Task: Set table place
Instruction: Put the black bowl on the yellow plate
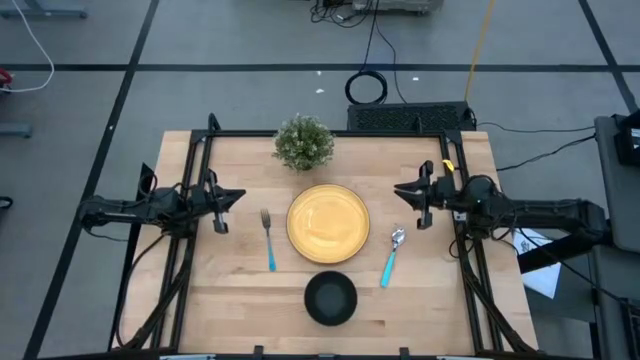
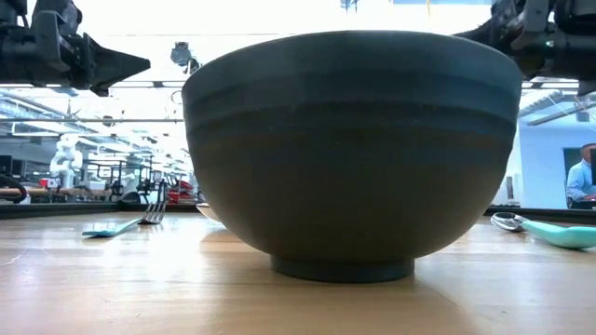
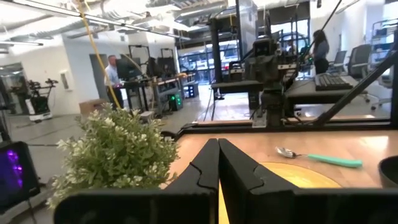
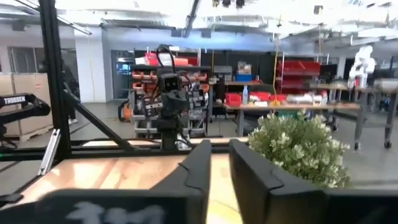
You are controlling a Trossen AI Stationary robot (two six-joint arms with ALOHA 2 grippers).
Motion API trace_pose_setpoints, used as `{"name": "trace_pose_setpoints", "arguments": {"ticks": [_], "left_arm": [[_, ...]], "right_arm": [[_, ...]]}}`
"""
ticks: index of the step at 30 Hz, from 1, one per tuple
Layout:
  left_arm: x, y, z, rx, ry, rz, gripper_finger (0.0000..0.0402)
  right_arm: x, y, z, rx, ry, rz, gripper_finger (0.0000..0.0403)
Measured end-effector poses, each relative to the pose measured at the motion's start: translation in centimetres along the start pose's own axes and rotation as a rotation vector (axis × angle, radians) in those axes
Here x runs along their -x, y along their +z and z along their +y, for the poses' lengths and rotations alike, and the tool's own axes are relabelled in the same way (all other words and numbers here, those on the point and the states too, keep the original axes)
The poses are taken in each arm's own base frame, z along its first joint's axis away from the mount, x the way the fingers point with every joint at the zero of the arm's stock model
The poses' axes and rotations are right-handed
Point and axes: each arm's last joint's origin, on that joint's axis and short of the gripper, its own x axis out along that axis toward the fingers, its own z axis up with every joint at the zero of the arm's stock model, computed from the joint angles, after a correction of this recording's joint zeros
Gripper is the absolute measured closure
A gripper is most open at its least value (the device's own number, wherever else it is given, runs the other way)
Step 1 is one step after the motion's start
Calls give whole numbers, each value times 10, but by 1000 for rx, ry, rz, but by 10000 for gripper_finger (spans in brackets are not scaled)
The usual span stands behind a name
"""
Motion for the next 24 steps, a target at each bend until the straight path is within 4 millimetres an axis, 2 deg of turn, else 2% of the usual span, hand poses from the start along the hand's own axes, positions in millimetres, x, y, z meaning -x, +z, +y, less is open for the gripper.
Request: {"name": "trace_pose_setpoints", "arguments": {"ticks": [7,11,20,24], "left_arm": [[0,2,0,0,4,-20,394],[0,3,0,-5,5,-26,394],[0,3,0,-4,4,-26,394],[0,2,0,22,3,-22,394]], "right_arm": [[-19,15,-1,-93,-19,142,208],[-31,32,-1,-79,-24,251,164],[-58,57,-2,-39,-9,405,152],[-70,64,6,-42,45,435,152]]}}
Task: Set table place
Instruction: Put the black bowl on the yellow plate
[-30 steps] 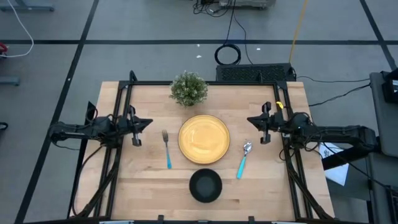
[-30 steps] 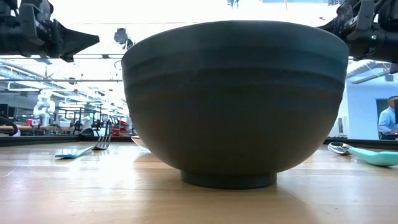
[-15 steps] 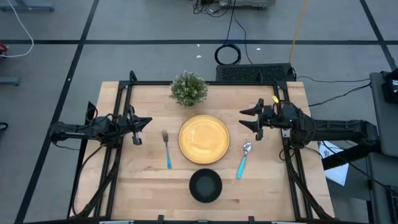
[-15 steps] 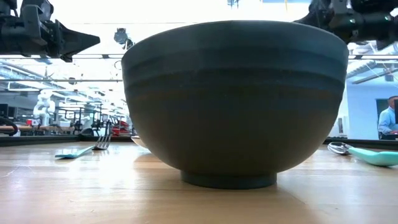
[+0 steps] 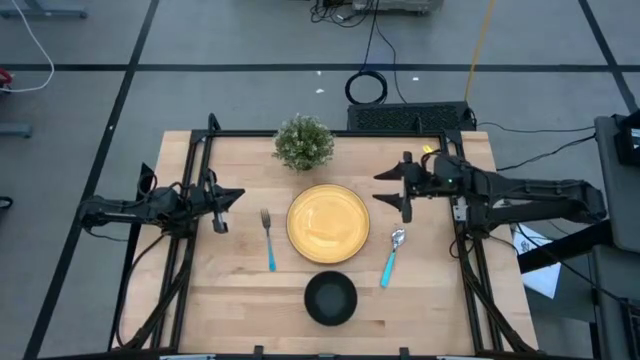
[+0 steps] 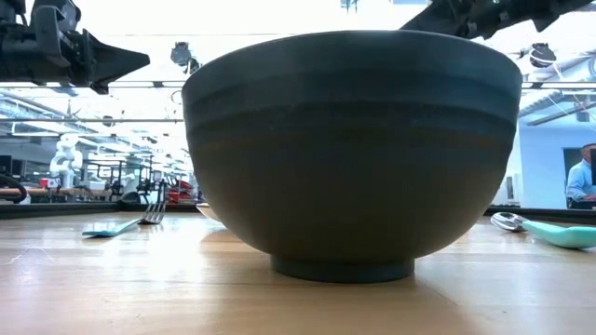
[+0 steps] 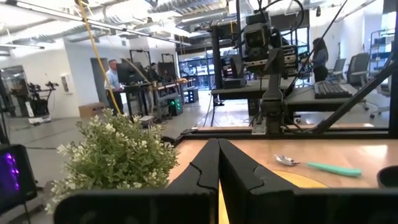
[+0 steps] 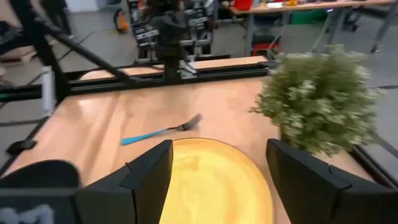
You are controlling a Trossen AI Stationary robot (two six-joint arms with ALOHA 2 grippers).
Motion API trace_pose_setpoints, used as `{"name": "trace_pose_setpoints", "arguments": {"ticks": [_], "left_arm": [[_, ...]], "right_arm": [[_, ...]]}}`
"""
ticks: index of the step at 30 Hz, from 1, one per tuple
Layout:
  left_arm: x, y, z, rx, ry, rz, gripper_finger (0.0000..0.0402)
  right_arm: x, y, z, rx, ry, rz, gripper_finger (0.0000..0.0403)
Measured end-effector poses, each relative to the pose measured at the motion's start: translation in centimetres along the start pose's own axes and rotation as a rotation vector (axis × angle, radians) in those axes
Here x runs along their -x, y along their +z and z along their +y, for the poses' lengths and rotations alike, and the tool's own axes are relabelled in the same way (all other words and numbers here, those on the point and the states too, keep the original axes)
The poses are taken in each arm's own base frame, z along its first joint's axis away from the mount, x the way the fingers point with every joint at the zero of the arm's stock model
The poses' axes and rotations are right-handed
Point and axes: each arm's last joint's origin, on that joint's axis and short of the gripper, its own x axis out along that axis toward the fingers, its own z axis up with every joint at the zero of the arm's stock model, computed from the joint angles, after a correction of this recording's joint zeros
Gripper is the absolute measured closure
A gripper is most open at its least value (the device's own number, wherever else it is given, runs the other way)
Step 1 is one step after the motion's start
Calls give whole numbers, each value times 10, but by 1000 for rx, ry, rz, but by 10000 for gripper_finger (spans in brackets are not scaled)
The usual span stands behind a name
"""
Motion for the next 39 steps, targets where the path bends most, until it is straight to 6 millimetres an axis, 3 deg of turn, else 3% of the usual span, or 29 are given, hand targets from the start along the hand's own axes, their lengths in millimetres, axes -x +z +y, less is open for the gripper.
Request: {"name": "trace_pose_setpoints", "arguments": {"ticks": [8,22,30,39], "left_arm": [[0,0,0,-29,1,4,394],[0,-1,3,-12,91,21,394],[0,-1,3,1,92,20,394],[1,12,5,-76,124,-104,394]], "right_arm": [[-17,14,25,14,86,85,152],[-54,15,63,-42,192,286,152],[-75,10,82,-40,205,472,150],[-98,-5,91,-117,216,609,150]]}}
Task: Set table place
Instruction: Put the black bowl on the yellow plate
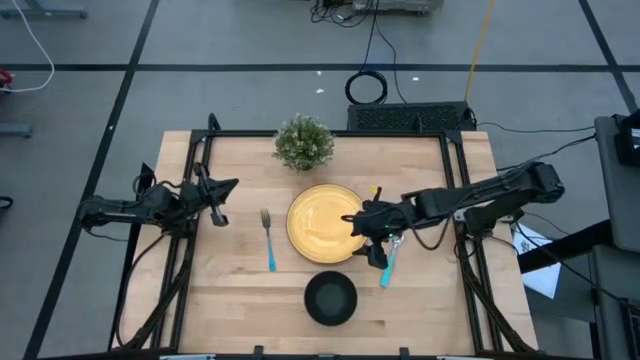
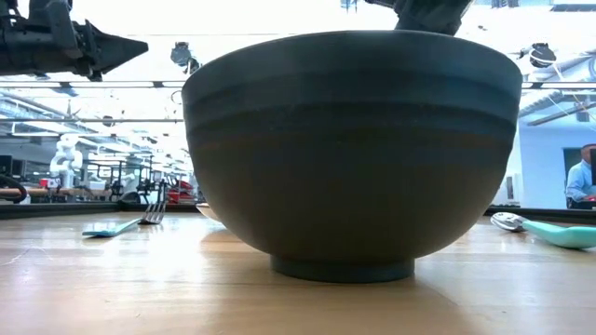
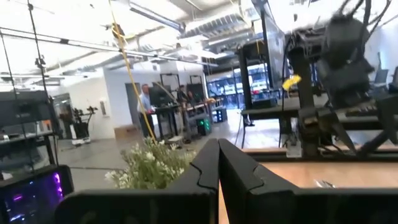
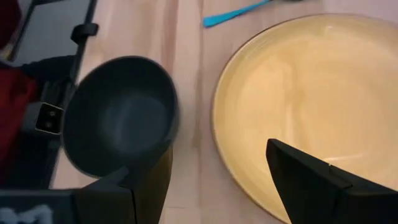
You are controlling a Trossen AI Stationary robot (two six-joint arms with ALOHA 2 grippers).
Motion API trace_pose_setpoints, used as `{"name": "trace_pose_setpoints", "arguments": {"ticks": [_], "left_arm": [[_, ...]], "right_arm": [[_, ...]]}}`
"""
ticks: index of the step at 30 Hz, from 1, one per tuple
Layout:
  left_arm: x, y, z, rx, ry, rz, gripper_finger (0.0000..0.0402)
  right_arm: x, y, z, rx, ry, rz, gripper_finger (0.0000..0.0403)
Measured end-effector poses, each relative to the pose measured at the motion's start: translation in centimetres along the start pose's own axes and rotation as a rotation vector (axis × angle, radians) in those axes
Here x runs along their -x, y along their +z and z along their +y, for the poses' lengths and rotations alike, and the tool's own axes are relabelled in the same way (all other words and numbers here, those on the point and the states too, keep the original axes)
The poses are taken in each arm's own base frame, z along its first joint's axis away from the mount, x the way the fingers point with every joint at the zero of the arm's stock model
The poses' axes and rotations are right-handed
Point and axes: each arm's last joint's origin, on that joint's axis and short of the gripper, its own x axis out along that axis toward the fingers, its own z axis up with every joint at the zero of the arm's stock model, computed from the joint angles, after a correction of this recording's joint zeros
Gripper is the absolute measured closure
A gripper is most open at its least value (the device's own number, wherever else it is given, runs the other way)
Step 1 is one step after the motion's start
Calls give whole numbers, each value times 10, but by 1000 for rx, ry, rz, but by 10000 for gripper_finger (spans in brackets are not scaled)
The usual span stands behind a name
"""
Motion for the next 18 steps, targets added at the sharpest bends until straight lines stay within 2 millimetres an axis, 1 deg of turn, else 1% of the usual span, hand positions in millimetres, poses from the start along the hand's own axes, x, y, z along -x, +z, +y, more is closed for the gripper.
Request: {"name": "trace_pose_setpoints", "arguments": {"ticks": [6,11,15,18], "left_arm": [[0,-7,-2,64,-21,72,394],[0,-8,-2,93,-21,79,394],[0,-8,-3,96,-24,79,394],[0,-8,-3,97,-25,78,394]], "right_arm": [[-13,1,21,-7,50,28,151],[-20,6,35,16,92,-31,151],[-29,7,39,-23,106,-48,151],[-38,6,38,-58,67,-56,151]]}}
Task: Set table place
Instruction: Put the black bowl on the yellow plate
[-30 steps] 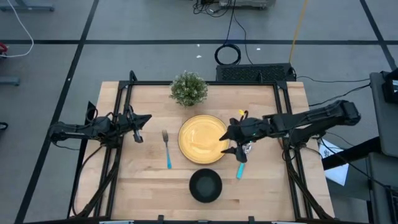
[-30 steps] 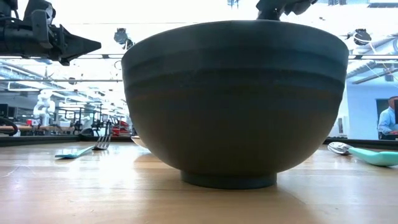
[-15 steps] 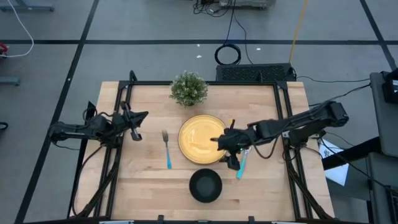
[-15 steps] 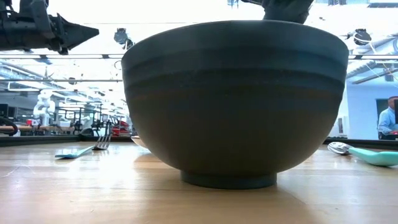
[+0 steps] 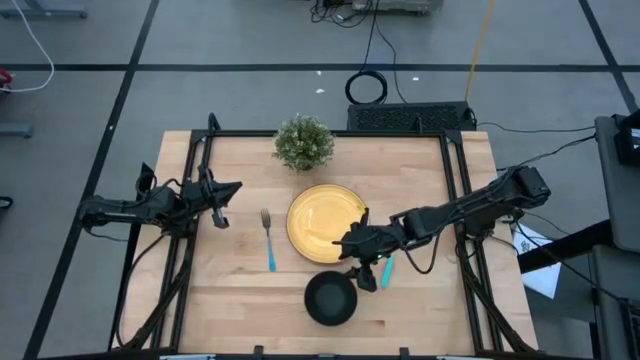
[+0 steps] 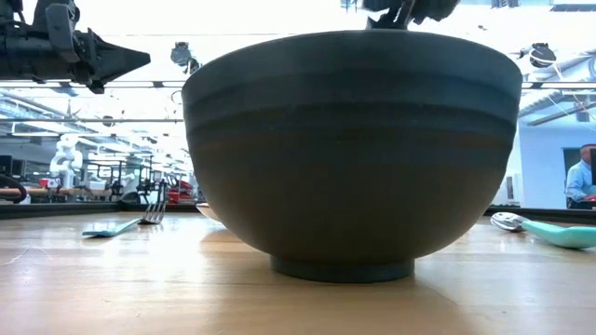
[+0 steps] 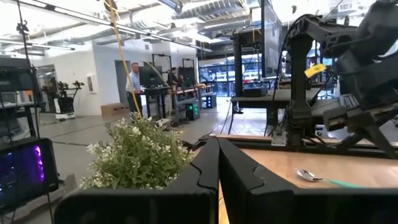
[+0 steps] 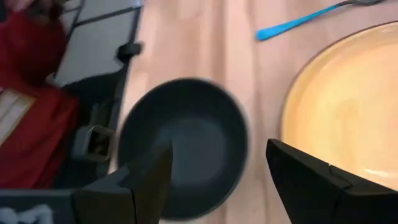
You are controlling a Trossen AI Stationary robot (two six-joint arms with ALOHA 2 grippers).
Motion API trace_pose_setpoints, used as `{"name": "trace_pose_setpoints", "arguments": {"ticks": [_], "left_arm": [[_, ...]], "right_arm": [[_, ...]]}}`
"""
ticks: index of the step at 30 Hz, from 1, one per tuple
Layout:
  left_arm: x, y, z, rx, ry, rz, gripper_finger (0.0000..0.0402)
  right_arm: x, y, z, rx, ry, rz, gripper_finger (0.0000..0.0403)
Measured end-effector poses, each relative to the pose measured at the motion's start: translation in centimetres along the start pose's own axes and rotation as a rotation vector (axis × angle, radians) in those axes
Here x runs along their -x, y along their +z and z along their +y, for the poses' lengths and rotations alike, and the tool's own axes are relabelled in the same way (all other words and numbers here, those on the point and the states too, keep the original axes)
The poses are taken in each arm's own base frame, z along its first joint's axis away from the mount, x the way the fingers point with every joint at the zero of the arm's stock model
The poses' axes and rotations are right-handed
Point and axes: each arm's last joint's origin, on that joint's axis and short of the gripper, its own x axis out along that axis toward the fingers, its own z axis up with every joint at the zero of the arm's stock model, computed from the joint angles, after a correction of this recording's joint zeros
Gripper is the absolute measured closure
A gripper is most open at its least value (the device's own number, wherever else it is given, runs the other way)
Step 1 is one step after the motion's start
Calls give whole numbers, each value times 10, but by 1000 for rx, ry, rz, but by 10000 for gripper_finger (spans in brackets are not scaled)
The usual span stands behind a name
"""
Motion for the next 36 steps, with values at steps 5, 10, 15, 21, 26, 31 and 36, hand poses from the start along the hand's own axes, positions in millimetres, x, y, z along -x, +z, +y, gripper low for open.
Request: {"name": "trace_pose_setpoints", "arguments": {"ticks": [5,10,15,21,26,31,36], "left_arm": [[0,-1,0,-9,-4,10,394],[0,-3,-1,-23,-6,30,394],[0,-3,0,-42,-4,33,394],[0,-4,-1,-46,-4,36,394],[0,-5,-1,-50,-6,49,394],[0,-5,-1,-31,-4,48,394],[0,-5,-1,-31,-4,48,394]], "right_arm": [[-20,-10,-3,-51,-37,65,151],[-34,-17,-7,-88,-57,109,151],[-37,-20,-9,-126,-74,137,151],[-37,-22,-8,-133,-75,147,151],[-43,-27,-5,-131,-70,173,151],[-58,-37,-8,-132,-80,234,151],[-62,-39,-10,-134,-88,245,151]]}}
